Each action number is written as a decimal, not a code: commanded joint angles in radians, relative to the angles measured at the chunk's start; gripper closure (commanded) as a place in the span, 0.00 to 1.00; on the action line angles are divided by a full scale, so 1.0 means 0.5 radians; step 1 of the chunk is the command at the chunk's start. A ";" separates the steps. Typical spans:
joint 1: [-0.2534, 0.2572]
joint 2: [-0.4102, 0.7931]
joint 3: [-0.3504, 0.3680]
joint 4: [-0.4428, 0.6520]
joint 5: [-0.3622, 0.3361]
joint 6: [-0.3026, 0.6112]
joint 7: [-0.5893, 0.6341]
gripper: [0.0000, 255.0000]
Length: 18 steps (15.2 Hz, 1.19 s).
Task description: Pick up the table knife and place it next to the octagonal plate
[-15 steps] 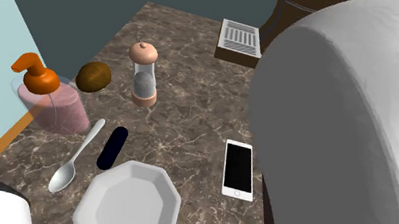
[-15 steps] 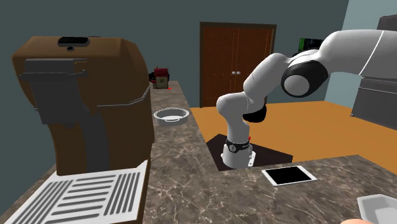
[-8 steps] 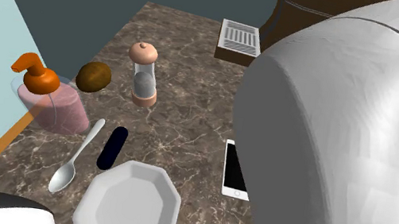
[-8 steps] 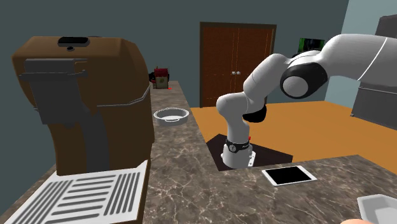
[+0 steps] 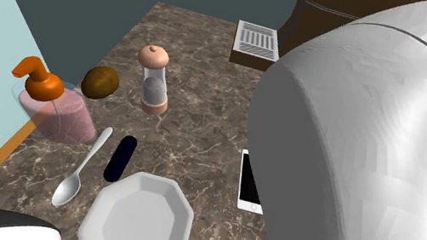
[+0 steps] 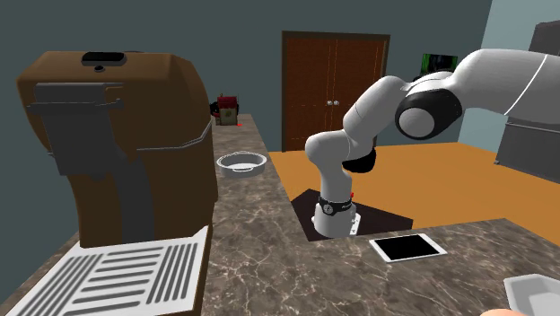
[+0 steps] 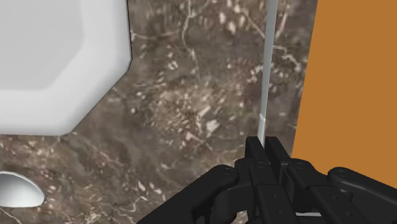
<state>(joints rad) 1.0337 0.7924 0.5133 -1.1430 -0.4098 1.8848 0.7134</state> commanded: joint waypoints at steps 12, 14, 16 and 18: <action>0.029 -0.053 0.019 0.172 0.030 -0.213 -0.031 0.00; 0.030 -0.052 0.019 0.174 0.029 -0.214 -0.032 0.00; 0.030 -0.052 0.019 0.174 0.029 -0.214 -0.032 0.00; 0.030 -0.053 0.019 0.173 0.029 -0.213 -0.032 0.00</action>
